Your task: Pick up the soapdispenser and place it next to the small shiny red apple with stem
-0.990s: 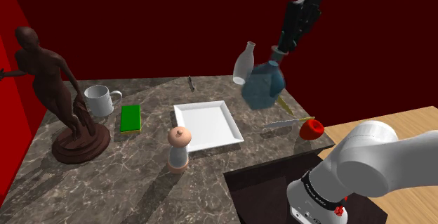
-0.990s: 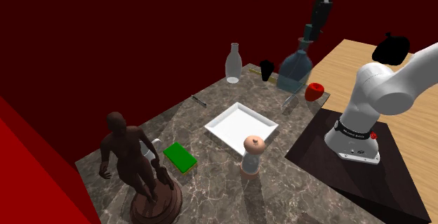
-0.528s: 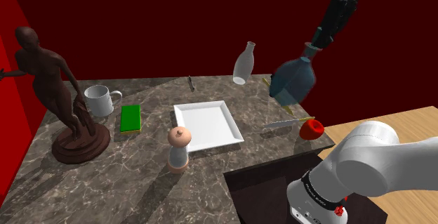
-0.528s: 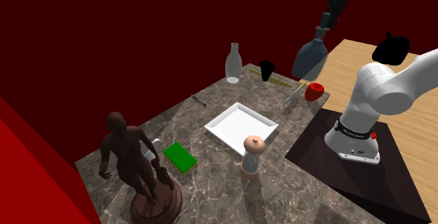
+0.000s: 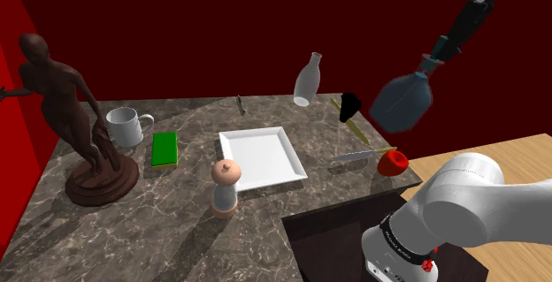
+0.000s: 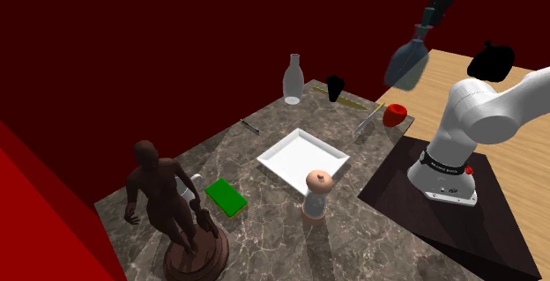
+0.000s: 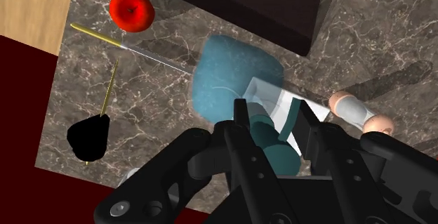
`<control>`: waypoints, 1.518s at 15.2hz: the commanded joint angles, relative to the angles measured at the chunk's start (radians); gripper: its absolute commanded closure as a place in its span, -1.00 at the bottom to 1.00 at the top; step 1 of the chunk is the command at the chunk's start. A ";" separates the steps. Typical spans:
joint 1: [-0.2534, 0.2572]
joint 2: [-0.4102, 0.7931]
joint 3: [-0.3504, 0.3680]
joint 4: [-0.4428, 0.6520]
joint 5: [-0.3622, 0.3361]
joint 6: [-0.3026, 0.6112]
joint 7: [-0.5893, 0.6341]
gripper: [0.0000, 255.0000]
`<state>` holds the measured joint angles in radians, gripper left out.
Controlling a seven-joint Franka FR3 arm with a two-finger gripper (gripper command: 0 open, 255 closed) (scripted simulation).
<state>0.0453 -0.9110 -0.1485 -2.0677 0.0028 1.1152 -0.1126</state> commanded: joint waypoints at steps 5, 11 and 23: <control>-0.006 -0.050 -0.009 -0.106 -0.013 0.055 -0.011 1.00; -0.013 -0.100 -0.013 -0.216 -0.021 0.116 -0.015 1.00; -0.028 -0.186 -0.026 -0.423 -0.040 0.236 -0.025 1.00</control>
<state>0.0187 -1.0891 -0.1733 -2.4738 -0.0355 1.3411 -0.1363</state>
